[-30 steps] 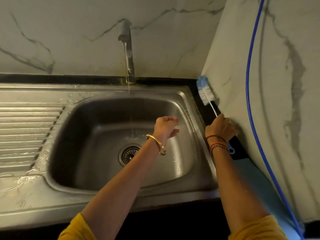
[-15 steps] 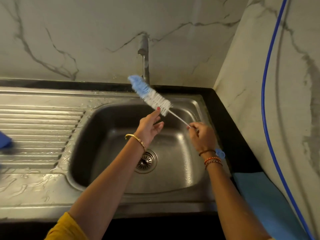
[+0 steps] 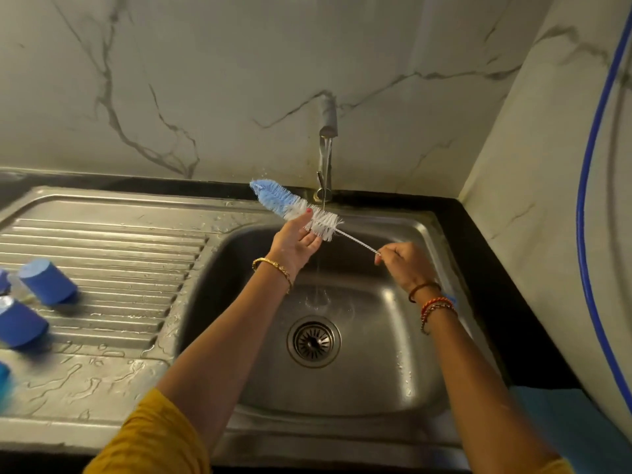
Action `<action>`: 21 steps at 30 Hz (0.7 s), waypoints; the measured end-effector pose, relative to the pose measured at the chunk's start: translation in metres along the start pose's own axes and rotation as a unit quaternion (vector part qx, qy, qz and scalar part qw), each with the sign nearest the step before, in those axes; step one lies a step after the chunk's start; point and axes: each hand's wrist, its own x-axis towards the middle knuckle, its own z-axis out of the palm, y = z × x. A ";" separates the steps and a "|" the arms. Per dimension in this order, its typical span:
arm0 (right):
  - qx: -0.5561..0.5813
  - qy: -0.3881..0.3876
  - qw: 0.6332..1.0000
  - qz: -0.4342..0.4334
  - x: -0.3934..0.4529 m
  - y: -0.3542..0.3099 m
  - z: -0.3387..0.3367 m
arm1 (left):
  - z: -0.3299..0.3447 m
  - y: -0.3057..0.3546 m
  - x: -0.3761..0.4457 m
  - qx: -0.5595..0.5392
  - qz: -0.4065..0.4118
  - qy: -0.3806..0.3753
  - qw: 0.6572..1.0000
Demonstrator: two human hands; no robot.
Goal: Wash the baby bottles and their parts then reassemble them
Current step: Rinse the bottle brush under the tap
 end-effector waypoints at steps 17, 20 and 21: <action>-0.086 0.012 0.994 -0.072 0.031 0.022 0.017 | -0.012 -0.010 0.050 -0.050 -0.036 0.082 0.995; -0.090 0.010 0.994 -0.062 0.031 0.028 0.016 | -0.018 -0.009 0.053 -0.059 -0.040 0.085 0.994; -0.099 0.016 0.993 -0.060 0.031 0.030 0.016 | -0.019 -0.009 0.054 -0.057 -0.041 0.085 0.994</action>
